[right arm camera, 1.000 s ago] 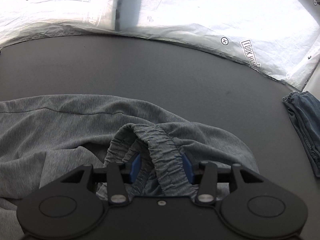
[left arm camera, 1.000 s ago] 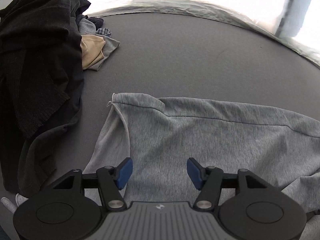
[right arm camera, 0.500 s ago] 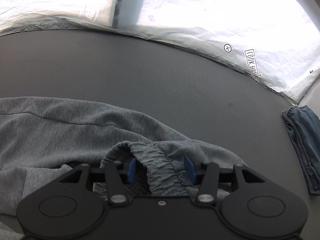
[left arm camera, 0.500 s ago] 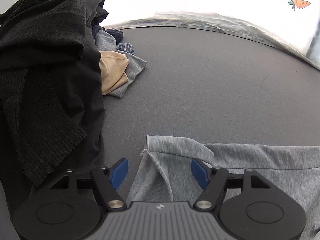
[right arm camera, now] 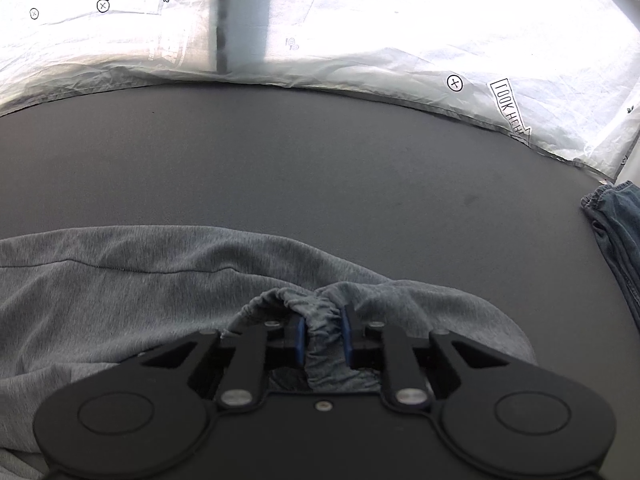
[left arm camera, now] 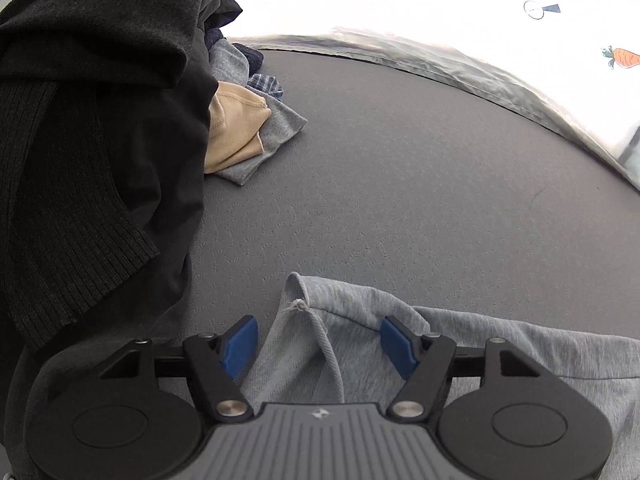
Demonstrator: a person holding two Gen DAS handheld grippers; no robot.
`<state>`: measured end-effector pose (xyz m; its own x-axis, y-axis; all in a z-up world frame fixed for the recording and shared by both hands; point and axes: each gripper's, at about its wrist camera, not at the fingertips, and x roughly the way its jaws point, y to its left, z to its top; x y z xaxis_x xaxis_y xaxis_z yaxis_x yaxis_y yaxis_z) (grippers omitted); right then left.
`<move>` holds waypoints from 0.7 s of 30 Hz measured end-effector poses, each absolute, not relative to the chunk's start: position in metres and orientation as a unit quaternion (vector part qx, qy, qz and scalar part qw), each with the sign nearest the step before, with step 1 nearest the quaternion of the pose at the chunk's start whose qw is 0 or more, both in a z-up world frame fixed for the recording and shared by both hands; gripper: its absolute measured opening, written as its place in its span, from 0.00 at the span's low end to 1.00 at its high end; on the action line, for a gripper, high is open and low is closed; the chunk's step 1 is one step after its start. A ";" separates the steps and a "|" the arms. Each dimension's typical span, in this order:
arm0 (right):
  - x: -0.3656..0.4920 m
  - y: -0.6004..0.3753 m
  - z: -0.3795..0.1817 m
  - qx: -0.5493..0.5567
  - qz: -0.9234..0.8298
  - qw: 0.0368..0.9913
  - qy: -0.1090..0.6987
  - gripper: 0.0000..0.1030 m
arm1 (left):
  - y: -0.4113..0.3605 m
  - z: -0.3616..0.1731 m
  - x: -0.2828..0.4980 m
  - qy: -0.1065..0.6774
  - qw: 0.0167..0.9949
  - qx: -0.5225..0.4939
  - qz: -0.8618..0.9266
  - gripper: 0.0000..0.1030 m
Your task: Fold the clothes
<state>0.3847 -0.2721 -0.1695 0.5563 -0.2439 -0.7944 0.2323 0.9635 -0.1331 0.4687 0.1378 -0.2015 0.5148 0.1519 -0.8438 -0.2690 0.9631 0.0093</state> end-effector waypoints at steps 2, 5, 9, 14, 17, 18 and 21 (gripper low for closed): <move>0.381 -0.280 -0.162 -0.002 -0.156 0.888 0.433 0.09 | 0.133 -0.199 0.467 0.466 0.875 -0.056 0.118 0.16; 0.375 -0.299 -0.145 -0.002 -0.200 0.896 0.396 0.07 | 0.128 -0.194 0.471 0.457 0.880 -0.058 0.117 0.01; 0.374 -0.344 -0.118 -0.008 -0.270 0.901 0.340 0.07 | 0.127 -0.176 0.489 0.432 0.891 -0.074 0.123 0.01; 0.377 -0.405 -0.079 -0.011 -0.347 0.899 0.268 0.06 | 0.128 -0.135 0.523 0.380 0.914 -0.074 0.125 0.01; 0.374 -0.436 -0.054 0.006 -0.382 0.898 0.219 0.06 | 0.129 -0.103 0.541 0.338 0.929 -0.081 0.129 0.01; 0.372 -0.445 -0.046 0.015 -0.393 0.897 0.203 0.06 | 0.129 -0.094 0.545 0.325 0.933 -0.082 0.132 0.01; 0.361 -0.463 -0.029 0.035 -0.423 0.892 0.158 0.05 | 0.132 -0.074 0.553 0.297 0.939 -0.088 0.149 0.01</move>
